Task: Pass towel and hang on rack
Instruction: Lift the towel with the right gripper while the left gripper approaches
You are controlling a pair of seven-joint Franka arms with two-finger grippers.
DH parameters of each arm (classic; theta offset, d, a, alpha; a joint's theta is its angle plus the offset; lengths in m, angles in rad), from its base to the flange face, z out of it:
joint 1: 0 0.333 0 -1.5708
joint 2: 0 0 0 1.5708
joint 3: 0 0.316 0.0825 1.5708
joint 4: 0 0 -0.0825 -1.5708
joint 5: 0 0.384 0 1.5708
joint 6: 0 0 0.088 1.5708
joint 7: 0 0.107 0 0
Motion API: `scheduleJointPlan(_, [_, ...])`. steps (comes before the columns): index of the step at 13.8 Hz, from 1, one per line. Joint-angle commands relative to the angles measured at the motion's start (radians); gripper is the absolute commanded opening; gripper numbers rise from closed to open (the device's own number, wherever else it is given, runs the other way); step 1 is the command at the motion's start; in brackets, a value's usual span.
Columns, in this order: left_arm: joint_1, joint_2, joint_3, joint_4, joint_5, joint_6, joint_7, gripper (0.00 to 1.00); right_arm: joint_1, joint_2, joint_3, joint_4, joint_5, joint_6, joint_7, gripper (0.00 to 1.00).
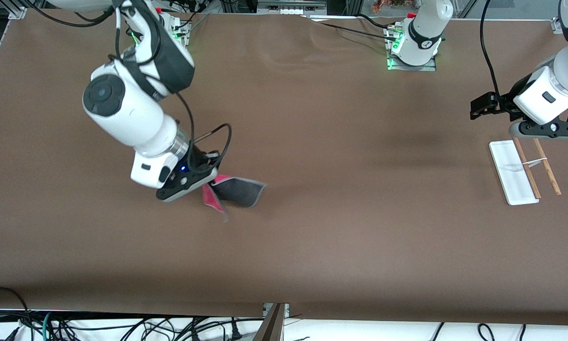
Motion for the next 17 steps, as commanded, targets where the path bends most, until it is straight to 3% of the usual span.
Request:
scheduleJointPlan(1, [0.013,0.011,-0.003,0.021,0.004,0.006,0.032,1.00,0.066,0.017,0.027,0.086,0.004,0.009,0.075,0.00])
scheduleJointPlan(6, [0.027,0.029,-0.008,-0.011,0.009,0.058,0.043,1.00,0.186,0.025,0.025,0.107,-0.005,0.116,0.221,0.00])
scheduleJointPlan(10, [0.024,0.058,-0.009,-0.059,0.007,0.095,0.210,1.00,0.248,0.056,0.025,0.107,-0.006,0.259,0.218,0.00])
scheduleJointPlan(13, [0.042,0.060,-0.008,-0.157,-0.020,0.263,0.372,1.00,0.311,0.076,0.024,0.106,-0.014,0.310,0.201,0.00])
scheduleJointPlan(17, [0.067,0.104,-0.004,-0.295,-0.191,0.512,0.768,1.00,0.382,0.080,0.024,0.106,-0.060,0.348,0.181,0.00])
